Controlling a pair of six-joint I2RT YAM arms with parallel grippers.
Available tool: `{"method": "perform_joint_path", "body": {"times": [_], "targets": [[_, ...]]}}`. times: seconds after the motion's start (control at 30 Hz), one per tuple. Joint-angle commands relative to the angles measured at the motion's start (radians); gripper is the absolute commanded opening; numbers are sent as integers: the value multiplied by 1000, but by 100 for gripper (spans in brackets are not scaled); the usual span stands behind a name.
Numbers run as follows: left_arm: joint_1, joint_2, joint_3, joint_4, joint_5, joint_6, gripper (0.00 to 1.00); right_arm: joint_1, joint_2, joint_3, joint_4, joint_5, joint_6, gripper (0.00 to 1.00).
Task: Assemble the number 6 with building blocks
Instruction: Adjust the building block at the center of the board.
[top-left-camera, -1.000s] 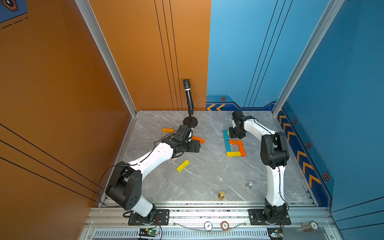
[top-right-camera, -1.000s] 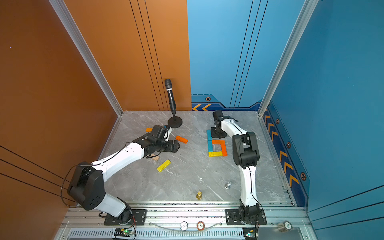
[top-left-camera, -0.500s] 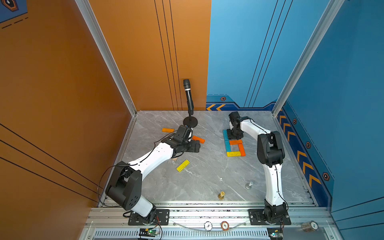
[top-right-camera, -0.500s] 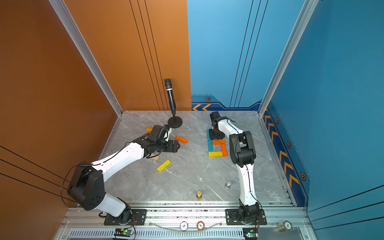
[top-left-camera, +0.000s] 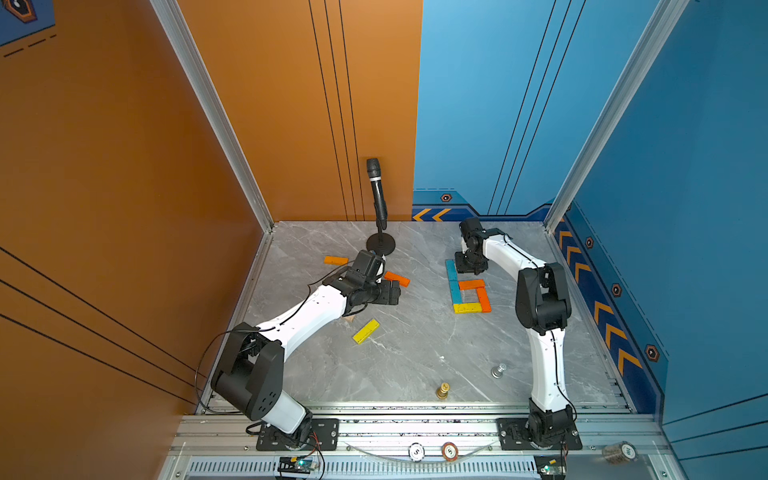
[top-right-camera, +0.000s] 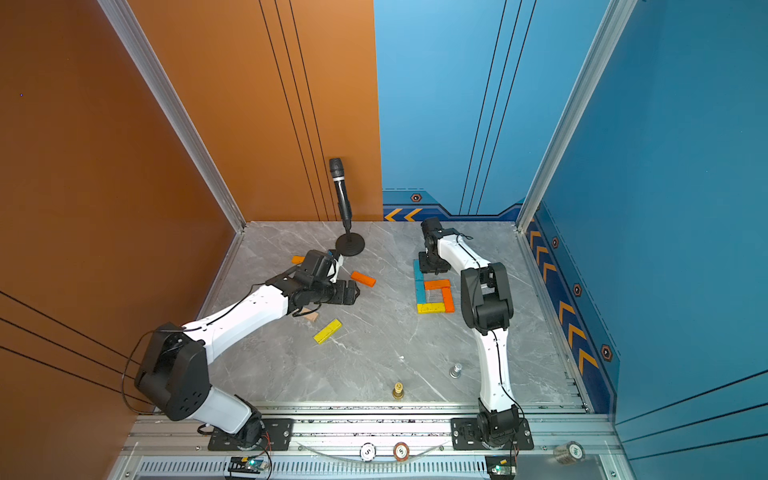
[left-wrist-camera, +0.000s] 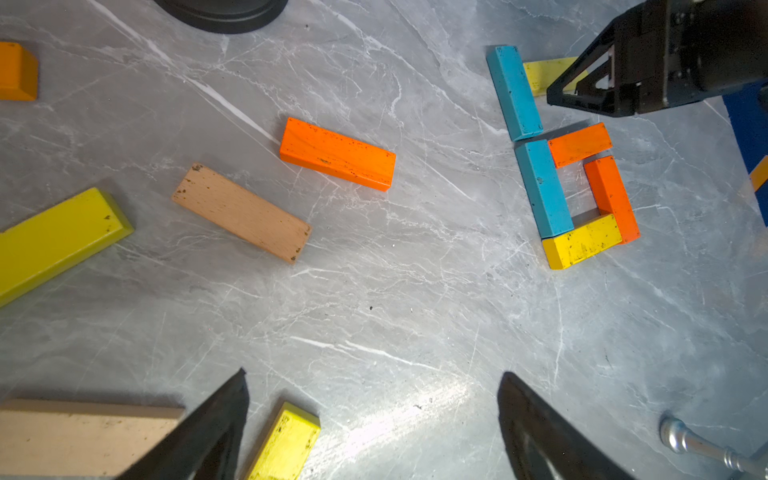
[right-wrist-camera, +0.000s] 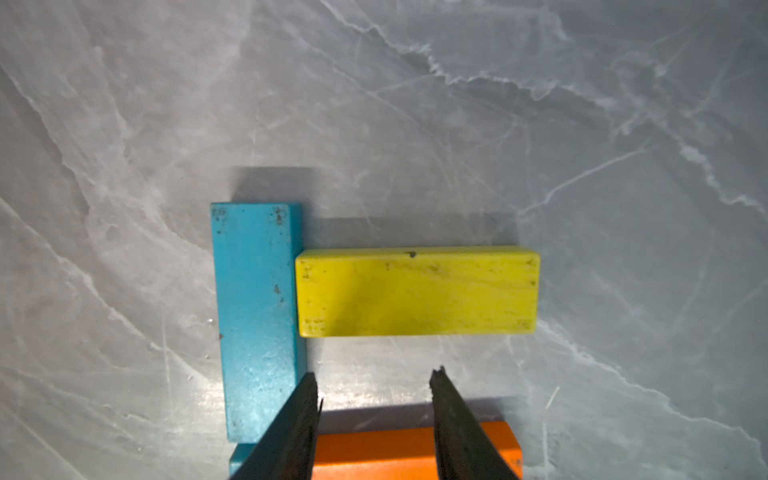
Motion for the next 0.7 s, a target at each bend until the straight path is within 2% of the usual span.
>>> {"method": "perform_joint_path", "body": {"times": [0.0,0.23,0.37,0.6,0.67], "targets": [[8,-10,-4,-22,-3,6,94,-10,-112,-46,-11,1,29,45],[9,0,-7,-9,7,1,94,3,-259,-244,15,5,63,43],[9,4,-8,-4,11,0,94,18,-318,-337,37,4,89,37],[8,8,-10,3,17,-2,94,45,-323,-397,53,8,108,23],[8,6,-12,3,16,-2,94,50,-309,-398,55,11,110,21]]}}
